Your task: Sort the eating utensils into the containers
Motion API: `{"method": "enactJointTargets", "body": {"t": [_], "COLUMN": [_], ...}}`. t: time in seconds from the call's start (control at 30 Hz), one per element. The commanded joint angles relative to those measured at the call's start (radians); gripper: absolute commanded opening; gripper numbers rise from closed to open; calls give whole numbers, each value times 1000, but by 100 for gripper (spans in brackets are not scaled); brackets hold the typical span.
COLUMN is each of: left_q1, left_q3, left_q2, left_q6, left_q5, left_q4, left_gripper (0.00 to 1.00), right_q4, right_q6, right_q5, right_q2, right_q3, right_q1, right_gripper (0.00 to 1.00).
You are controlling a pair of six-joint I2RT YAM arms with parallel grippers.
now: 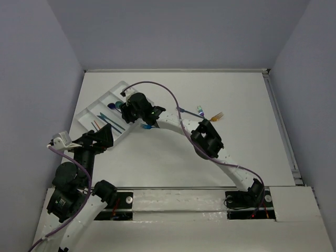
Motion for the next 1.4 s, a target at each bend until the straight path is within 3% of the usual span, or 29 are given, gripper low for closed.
{"method": "enactJointTargets", "body": {"t": [0.0, 0.13, 0.2, 0.37, 0.53, 0.7, 0.83, 1.2, 1.33, 1.37], "left_q1": [4, 13, 13, 13, 13, 13, 13, 23, 23, 23], "left_q3": [-3, -3, -4, -4, -6, -7, -7, -9, -9, -9], "left_q2": [9, 9, 9, 12, 23, 35, 37, 35, 32, 30], "left_q6": [17, 17, 17, 18, 18, 18, 18, 21, 21, 21], "left_q5": [9, 11, 14, 25, 32, 39, 42, 40, 40, 40], "left_q4": [48, 48, 48, 58, 59, 61, 61, 62, 62, 62], "left_gripper": [99, 99, 99, 99, 99, 99, 99, 99, 99, 99], "right_q4": [136, 214, 237, 196, 49, -2, -166, -207, -226, -229], "right_q6": [-7, -92, -108, -135, -204, -270, -341, -361, -369, -375], "right_q5": [17, -12, -16, -198, -210, -225, -279, -276, -204, -160], "right_q2": [-171, -340, -420, -636, -688, -678, -571, -423, -386, -376], "right_q3": [-96, -311, -498, -834, -939, -936, -796, -663, -637, -628], "right_q1": [5, -4, -15, -123, -173, -196, -205, -168, -144, -132], "right_gripper": [55, 53, 52, 50, 55, 57, 56, 54, 46, 34]}}
